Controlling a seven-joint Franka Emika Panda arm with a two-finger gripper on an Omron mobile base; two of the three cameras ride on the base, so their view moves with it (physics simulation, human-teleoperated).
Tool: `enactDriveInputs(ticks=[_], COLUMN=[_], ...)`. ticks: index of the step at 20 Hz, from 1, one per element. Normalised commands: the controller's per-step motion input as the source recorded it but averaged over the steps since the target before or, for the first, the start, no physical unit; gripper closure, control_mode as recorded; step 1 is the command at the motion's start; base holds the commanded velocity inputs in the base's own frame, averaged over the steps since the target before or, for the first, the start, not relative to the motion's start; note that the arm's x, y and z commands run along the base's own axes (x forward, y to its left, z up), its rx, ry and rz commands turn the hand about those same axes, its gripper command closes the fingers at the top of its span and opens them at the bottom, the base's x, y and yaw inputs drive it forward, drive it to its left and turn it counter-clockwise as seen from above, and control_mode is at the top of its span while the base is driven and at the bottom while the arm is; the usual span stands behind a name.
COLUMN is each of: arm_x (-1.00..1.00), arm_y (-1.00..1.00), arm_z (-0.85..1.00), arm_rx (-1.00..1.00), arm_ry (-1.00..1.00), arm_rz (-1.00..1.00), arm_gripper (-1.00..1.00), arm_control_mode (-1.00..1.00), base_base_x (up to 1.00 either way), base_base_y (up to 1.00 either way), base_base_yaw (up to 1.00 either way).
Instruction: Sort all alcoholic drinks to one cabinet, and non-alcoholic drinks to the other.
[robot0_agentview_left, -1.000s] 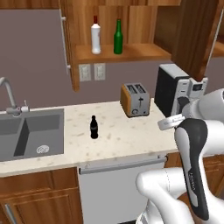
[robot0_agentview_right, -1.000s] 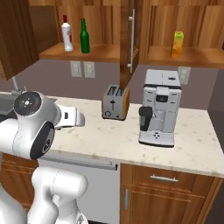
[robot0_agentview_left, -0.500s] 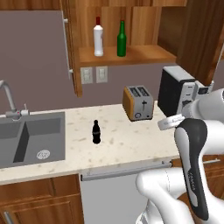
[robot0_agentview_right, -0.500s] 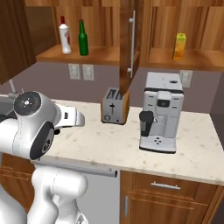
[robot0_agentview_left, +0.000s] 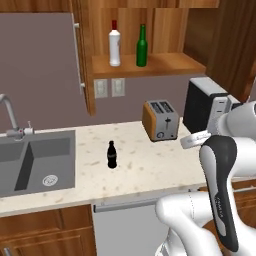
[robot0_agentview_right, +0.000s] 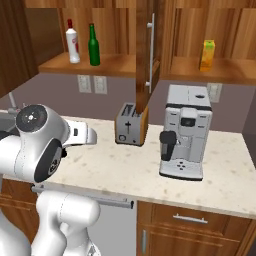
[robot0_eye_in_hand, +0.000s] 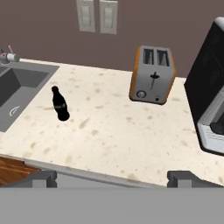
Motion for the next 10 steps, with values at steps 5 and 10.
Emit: enactDriveInputs(ticks=[5,10], arm_x=[0.00,0.00], arm_y=[0.00,0.00], arm_z=[0.00,0.00], arm_rx=[0.00,0.00], arm_ry=[0.00,0.00], arm_rz=[0.00,0.00], arm_gripper=[-1.00,-1.00], arm_control_mode=[1.00,1.00], base_base_x=[0.25,0.33], base_base_y=[0.07,0.10], base_base_yaw=[0.04,0.05])
